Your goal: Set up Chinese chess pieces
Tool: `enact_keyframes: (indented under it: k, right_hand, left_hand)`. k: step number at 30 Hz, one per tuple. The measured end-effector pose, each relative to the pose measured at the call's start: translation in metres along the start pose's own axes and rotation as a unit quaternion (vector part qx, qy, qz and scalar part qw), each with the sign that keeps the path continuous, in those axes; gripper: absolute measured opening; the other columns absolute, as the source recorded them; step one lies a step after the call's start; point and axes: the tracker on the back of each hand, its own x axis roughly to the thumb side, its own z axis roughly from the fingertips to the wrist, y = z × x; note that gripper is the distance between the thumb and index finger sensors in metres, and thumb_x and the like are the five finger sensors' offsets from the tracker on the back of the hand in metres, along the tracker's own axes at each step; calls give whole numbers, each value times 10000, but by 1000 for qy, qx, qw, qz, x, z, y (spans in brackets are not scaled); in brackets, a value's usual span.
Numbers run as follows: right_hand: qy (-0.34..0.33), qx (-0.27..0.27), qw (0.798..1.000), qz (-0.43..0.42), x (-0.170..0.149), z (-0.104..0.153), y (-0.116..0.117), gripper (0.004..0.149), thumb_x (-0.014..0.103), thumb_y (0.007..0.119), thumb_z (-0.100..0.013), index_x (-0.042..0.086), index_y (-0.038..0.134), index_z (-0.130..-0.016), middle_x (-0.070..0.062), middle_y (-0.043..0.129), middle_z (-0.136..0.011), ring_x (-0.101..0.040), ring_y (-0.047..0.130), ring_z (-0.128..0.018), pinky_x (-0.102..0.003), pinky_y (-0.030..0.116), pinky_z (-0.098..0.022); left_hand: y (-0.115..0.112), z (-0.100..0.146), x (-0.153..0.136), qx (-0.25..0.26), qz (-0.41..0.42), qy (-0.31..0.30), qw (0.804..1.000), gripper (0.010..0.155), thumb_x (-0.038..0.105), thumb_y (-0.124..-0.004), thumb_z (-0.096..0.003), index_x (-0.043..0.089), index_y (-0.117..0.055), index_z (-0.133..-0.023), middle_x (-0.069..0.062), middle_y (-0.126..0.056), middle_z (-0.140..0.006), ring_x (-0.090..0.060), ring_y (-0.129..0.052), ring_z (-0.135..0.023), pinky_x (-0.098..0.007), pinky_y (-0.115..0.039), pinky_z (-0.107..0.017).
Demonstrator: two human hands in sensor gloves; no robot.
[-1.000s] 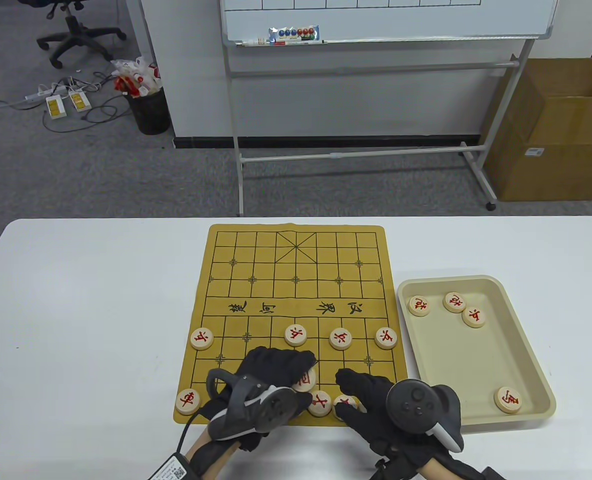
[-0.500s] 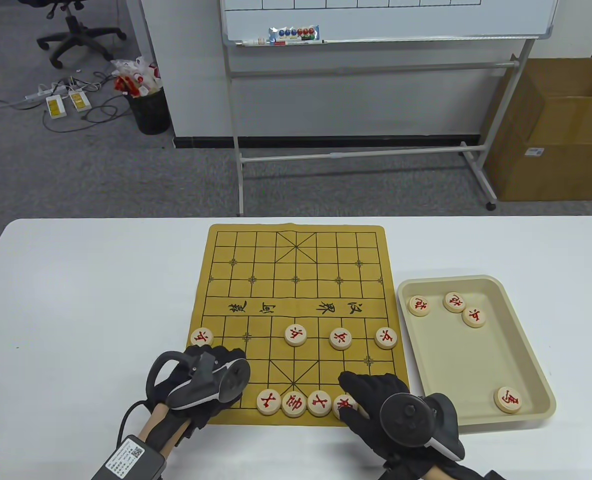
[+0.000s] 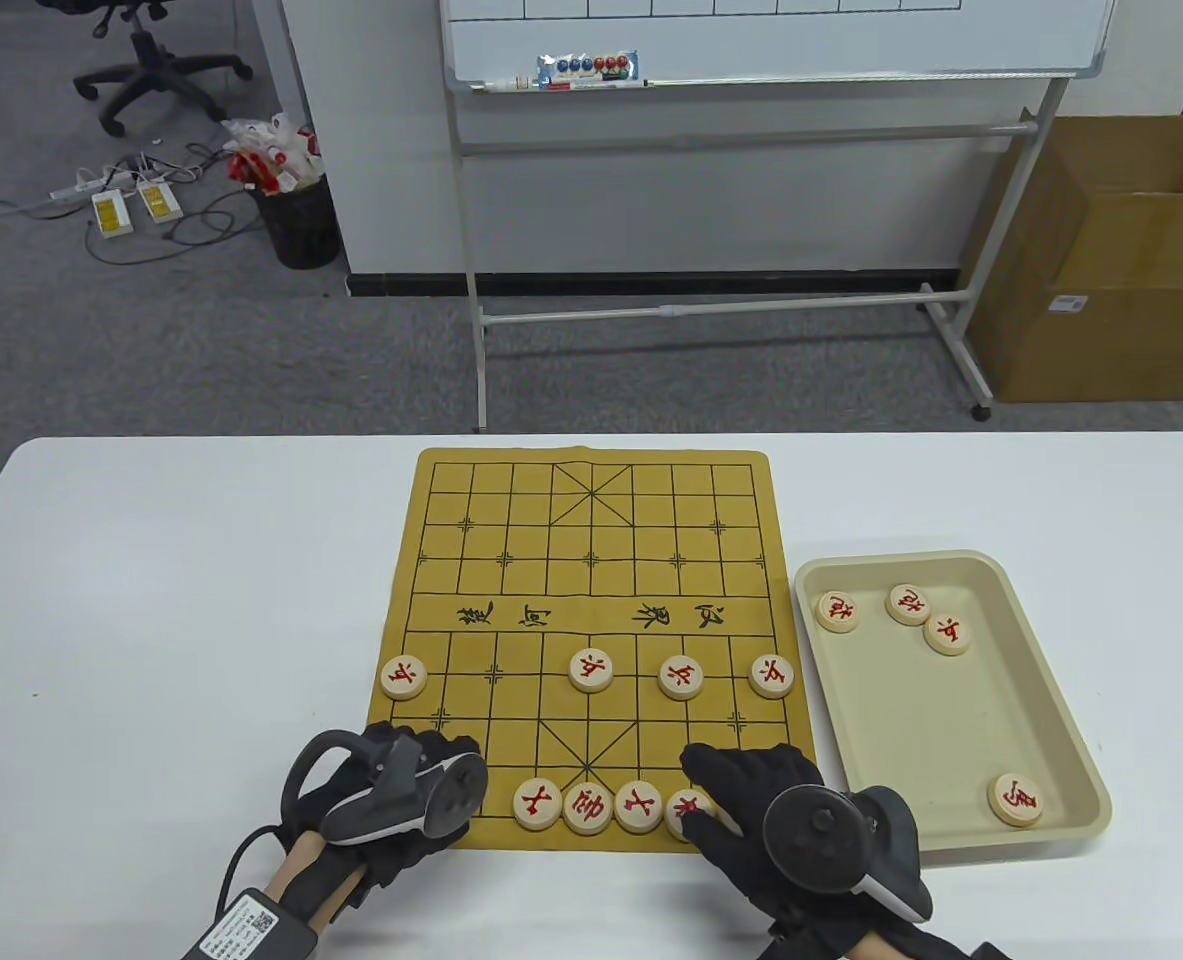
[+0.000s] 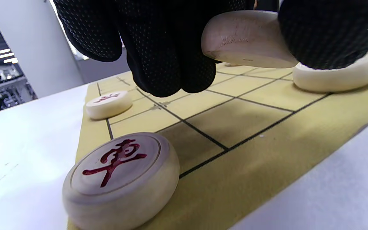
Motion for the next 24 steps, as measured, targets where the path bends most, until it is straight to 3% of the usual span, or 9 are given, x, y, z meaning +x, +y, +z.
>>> enact_keyframes:
  k: [18,24]
  right_hand:
    - [0,3,1000,3,-1,1,-1,639,430,815,-458,132,727,-1016,-141,887,-947,-399,866,-866,-674,537,-714]
    - [0,1,1000,2,-1,1,-1,640,433,812,-459,129,729,-1016,-140,889,-946,-400,867,-864,-673,536,-715]
  left_hand:
    - [-5,-10,23,-11,-1,-32,999,776,607,-811,-284,304,-681,-986,31,-926,-903,-172,-985,-772,-506,-740,-722]
    - [-11,-12,31,-10,-36,-31,999,788,613,-782,-283,276,-677,-988,25,-930,-891,-171,-985,-765,-506,-737,-722]
